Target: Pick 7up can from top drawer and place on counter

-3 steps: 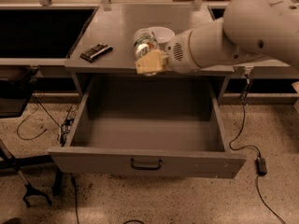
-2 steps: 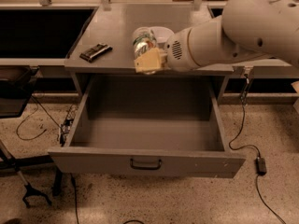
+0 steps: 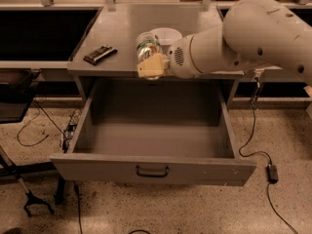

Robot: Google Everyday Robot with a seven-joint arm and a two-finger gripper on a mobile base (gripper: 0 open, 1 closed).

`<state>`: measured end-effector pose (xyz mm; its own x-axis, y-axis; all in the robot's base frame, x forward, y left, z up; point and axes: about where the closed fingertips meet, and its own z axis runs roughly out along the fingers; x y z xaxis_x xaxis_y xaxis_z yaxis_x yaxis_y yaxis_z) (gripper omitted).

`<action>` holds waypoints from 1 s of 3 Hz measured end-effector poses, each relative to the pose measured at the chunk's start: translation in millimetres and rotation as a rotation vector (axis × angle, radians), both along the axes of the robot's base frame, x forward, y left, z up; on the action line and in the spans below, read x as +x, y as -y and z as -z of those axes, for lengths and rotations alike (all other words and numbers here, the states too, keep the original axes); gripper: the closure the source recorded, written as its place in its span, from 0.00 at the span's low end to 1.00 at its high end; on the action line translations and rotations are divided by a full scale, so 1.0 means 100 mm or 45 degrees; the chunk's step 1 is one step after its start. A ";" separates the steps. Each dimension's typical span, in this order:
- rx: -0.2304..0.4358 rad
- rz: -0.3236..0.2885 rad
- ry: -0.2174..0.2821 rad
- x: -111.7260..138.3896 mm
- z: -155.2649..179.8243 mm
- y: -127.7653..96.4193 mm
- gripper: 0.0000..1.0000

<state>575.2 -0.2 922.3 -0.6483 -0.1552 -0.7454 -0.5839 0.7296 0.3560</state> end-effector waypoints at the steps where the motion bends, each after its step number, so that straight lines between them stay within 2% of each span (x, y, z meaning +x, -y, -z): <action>1: 0.013 -0.020 0.019 0.22 -0.04 -0.28 1.00; 3: -0.002 -0.049 0.015 0.76 -0.10 -0.90 1.00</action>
Offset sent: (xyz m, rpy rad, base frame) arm 0.0850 0.0987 0.0114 -0.0029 -0.0205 0.0442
